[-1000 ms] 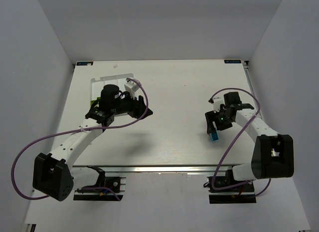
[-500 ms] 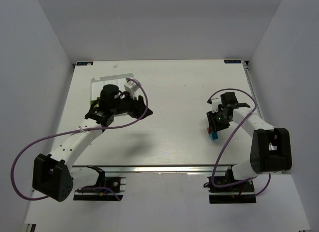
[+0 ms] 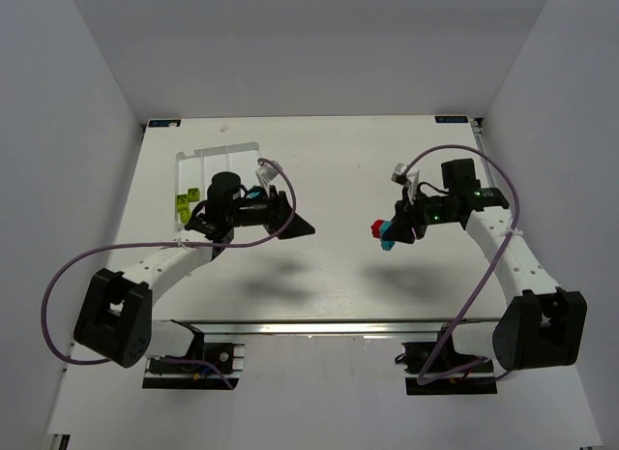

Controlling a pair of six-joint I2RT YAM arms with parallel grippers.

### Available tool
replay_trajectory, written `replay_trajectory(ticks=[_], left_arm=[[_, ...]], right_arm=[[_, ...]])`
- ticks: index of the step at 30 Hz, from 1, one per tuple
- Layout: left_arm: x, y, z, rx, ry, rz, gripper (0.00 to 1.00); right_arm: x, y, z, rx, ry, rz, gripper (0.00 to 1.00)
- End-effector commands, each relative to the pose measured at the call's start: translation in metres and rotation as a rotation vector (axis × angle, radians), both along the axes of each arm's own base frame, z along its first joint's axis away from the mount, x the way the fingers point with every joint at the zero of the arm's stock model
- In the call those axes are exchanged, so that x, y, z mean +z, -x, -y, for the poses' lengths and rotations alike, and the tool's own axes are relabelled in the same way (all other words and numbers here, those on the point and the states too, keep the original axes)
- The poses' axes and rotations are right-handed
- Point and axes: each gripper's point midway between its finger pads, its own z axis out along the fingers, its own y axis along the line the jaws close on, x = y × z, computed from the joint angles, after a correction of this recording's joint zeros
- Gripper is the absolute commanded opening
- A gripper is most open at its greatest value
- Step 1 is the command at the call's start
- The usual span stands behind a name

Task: Sort the legos into containers by color

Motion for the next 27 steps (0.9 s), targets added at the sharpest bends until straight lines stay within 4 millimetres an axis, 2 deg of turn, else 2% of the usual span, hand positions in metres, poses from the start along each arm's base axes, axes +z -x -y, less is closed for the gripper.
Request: replay_trajectory(ticks=[1, 4, 6, 7, 8, 10, 11, 12, 17, 19, 23, 25, 26, 27], left_arm=[[0.034, 0.023, 0.018, -0.111, 0.168, -0.089, 0.84], [0.053, 0.03, 0.029, -0.118, 0.249, -0.085, 0.85], [0.065, 0.033, 0.032, -0.105, 0.304, -0.112, 0.86], [0.069, 0.033, 0.037, -0.084, 0.327, -0.116, 0.89], [0.075, 0.035, 0.039, -0.073, 0.355, -0.127, 0.89], [0.076, 0.038, 0.044, -0.052, 0.378, -0.159, 0.92], [0.076, 0.038, 0.046, -0.042, 0.382, -0.174, 0.92], [0.074, 0.039, 0.048, -0.035, 0.382, -0.19, 0.92], [0.062, 0.035, 0.061, 0.015, 0.371, -0.28, 0.95], [0.064, 0.034, 0.065, 0.02, 0.366, -0.283, 0.96], [0.055, 0.029, 0.075, 0.044, 0.332, -0.322, 0.96], [0.054, 0.028, 0.08, 0.042, 0.326, -0.32, 0.97], [0.054, 0.026, 0.081, 0.045, 0.323, -0.316, 0.97], [0.052, 0.027, 0.085, 0.037, 0.316, -0.317, 0.97]], right_arm=[[0.045, 0.039, -0.04, 0.311, -0.292, 0.074, 0.01], [0.051, 0.043, -0.052, 0.411, -0.354, 0.125, 0.0], [0.055, 0.051, -0.061, 0.465, -0.405, 0.099, 0.02], [0.061, 0.048, -0.064, 0.51, -0.421, 0.17, 0.01], [0.068, 0.057, -0.066, 0.521, -0.467, 0.128, 0.02], [0.072, 0.059, -0.072, 0.55, -0.504, 0.114, 0.02], [0.082, 0.056, -0.075, 0.585, -0.537, 0.2, 0.02], [0.083, 0.058, -0.076, 0.575, -0.561, 0.154, 0.02], [0.091, 0.057, -0.084, 0.603, -0.589, 0.182, 0.01], [0.091, 0.056, -0.085, 0.61, -0.579, 0.186, 0.0], [0.091, 0.05, -0.087, 0.615, -0.552, 0.202, 0.0], [0.09, 0.053, -0.087, 0.59, -0.54, 0.155, 0.0], [0.089, 0.047, -0.09, 0.603, -0.526, 0.21, 0.0], [0.087, 0.053, -0.089, 0.584, -0.524, 0.164, 0.0]])
